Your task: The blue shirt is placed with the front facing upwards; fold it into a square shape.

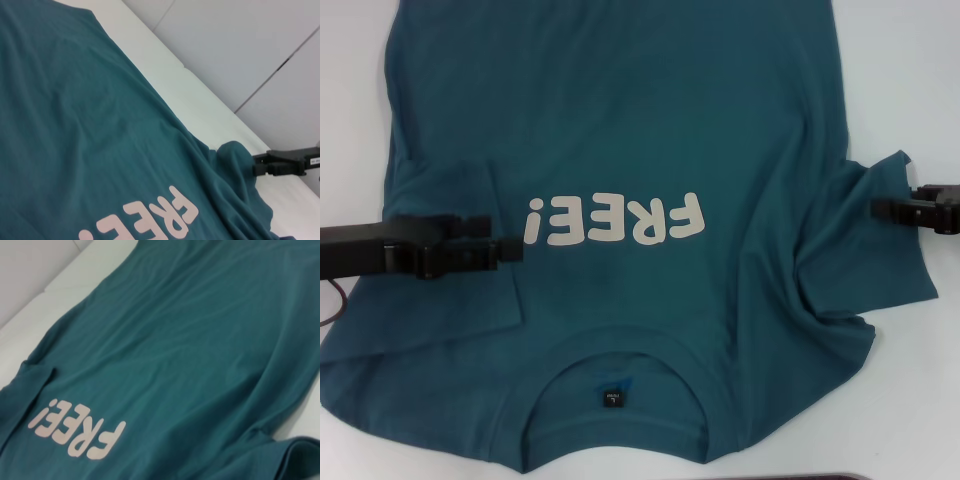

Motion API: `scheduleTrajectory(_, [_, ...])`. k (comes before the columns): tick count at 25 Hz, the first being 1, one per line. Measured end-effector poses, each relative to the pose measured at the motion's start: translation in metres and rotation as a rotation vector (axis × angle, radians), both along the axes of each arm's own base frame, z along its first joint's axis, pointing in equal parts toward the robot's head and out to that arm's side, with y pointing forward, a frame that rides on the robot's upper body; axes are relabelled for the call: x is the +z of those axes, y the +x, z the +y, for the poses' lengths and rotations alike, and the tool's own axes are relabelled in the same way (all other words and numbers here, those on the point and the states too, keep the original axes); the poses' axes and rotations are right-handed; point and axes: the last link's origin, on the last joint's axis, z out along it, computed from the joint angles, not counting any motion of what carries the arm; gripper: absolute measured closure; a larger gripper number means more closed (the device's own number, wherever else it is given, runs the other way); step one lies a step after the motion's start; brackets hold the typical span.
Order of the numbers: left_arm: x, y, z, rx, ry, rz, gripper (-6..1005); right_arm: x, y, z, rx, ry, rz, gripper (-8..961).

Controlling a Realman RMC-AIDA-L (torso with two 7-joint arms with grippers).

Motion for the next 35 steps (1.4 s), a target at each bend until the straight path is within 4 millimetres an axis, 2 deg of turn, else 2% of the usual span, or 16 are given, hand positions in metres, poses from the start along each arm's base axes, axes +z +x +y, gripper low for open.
scheduleTrajectory(9, [-0.001,-0.001,-0.001,0.002,-0.003,0.004,125,0.01,-0.012,0.0,0.061,0.014,0.071,571])
scheduleTrajectory(14, [-0.001,0.0,0.0,0.0,-0.003,0.003,125,0.009,-0.023,0.004,0.108,-0.005,0.085,820])
scheduleTrajectory(20, [-0.001,0.0,0.001,0.005,-0.004,-0.001,125,0.011,-0.043,0.013,0.172,-0.028,0.103,942])
scheduleTrajectory(26, [-0.001,0.0,0.001,0.011,0.002,-0.009,125,0.019,-0.045,0.015,0.158,-0.008,0.096,942])
scheduleTrajectory(35, [-0.003,0.002,0.002,0.014,0.002,-0.018,125,0.037,-0.013,-0.008,0.032,0.067,0.102,941])
